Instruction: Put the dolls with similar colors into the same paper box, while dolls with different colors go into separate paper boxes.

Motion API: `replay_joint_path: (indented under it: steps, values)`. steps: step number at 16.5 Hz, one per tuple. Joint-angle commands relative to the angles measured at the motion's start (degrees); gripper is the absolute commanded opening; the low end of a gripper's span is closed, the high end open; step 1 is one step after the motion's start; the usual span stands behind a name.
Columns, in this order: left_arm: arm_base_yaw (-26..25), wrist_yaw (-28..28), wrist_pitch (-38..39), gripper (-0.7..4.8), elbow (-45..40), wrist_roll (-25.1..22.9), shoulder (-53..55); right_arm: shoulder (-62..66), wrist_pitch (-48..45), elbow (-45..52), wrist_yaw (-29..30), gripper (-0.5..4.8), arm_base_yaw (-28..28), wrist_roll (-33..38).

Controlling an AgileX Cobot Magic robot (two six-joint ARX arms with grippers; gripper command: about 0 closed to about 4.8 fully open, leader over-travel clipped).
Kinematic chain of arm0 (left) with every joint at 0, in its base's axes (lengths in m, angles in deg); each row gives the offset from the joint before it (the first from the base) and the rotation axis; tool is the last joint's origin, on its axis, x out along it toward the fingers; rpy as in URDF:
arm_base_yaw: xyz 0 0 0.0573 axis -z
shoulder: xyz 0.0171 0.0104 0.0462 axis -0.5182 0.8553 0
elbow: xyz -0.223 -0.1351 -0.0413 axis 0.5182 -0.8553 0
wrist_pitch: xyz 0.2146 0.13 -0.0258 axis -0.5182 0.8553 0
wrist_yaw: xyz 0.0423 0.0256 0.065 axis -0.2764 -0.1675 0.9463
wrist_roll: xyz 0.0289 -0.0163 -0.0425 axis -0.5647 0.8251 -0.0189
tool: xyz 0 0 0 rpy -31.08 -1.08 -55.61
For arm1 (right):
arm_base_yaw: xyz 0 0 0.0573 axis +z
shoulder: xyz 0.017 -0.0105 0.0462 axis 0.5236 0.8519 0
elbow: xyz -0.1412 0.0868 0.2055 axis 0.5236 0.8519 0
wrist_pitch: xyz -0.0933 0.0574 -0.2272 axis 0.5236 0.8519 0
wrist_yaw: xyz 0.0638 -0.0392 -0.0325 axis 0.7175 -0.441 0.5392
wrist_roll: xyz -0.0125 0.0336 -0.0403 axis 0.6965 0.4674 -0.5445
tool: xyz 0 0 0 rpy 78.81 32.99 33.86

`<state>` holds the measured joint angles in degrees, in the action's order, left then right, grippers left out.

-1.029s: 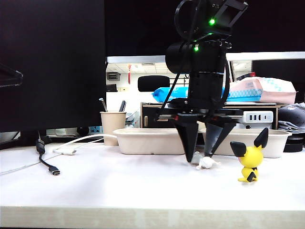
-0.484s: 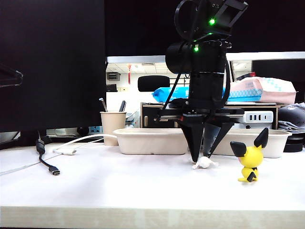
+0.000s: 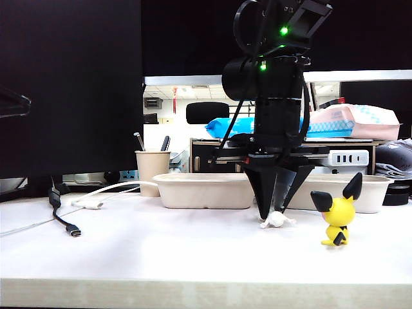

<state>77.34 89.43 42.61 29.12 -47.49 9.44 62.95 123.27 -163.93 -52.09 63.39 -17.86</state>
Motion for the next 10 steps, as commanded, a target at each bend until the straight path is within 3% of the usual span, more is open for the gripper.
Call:
replay_joint_path:
  steps: [1,10]
  values:
    - [0.0,-0.2,-0.2,-0.05,0.0,-0.1,0.1,1.0,0.9,0.5,-0.3,0.40,0.0,0.0]
    - [0.0,-0.2,-0.3,-0.05,0.1,-0.1,2.8,-4.9,2.6,-7.3,-2.6,0.40,-2.2,-2.7]
